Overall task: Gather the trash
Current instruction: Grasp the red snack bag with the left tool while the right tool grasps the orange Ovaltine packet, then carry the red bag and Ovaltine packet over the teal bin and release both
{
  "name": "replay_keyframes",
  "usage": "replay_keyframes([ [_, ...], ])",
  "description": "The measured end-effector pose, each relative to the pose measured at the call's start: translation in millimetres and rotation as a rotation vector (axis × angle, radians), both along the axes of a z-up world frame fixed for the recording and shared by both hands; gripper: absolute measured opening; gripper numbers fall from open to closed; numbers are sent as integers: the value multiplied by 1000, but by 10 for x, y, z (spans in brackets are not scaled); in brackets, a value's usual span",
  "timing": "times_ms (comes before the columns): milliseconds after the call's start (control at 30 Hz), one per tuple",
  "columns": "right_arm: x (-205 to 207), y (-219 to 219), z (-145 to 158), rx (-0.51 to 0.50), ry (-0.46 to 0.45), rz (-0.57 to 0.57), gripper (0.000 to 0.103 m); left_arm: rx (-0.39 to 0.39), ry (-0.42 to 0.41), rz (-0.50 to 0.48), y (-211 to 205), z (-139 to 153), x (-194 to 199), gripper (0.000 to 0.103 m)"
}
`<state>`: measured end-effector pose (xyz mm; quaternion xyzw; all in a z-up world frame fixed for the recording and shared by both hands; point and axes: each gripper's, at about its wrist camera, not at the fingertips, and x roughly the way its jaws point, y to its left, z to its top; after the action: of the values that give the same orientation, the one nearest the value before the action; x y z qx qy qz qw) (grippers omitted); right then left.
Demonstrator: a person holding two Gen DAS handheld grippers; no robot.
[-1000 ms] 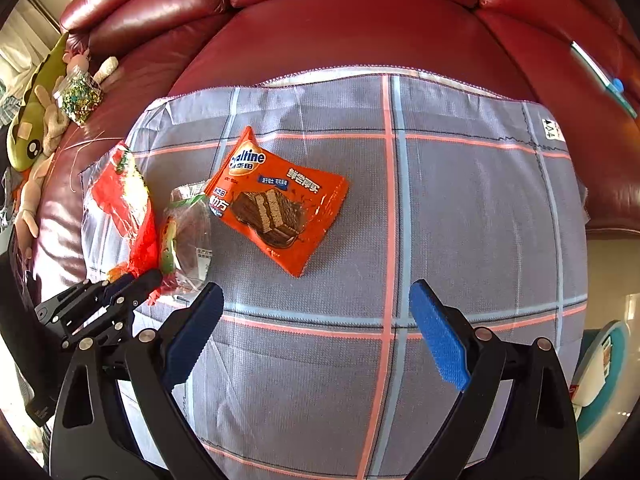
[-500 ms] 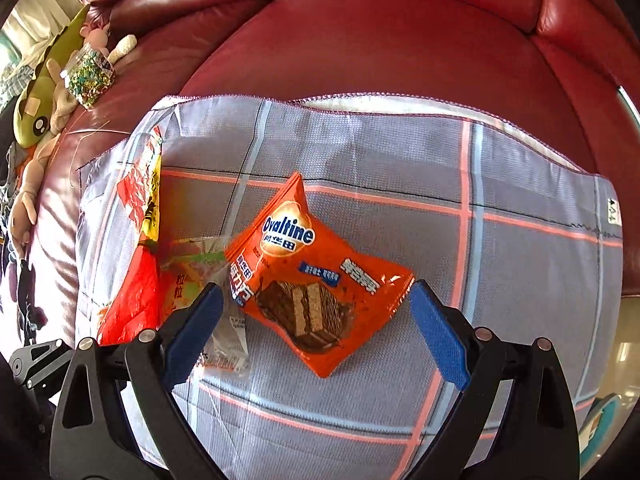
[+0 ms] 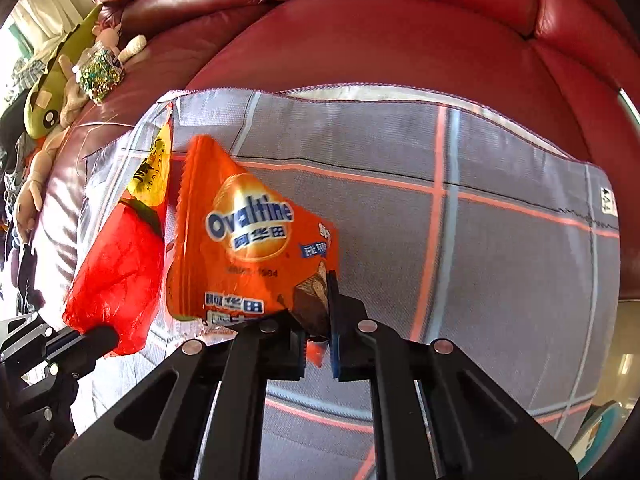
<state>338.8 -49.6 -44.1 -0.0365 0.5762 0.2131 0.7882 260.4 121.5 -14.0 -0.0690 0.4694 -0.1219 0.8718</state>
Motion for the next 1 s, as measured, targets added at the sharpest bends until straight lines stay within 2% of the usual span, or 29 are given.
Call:
replay_keyframes([
  [433,-712,-1213,539,72,-36,-161,8,-5,-107,-127,-821,542,-368,5],
  [600,-990,-1619,701,95,-59,-206,8,-21,-121,-180,-1106,692,-549,5],
  [833,-1355,-2327,797,132,-75,-306,8,-21,-121,-280,-1647,746,-807,5],
  [1000,-1575,-2669,810,148,-77,-356,8,-28,-119,-334,-1980,752,-955,5],
])
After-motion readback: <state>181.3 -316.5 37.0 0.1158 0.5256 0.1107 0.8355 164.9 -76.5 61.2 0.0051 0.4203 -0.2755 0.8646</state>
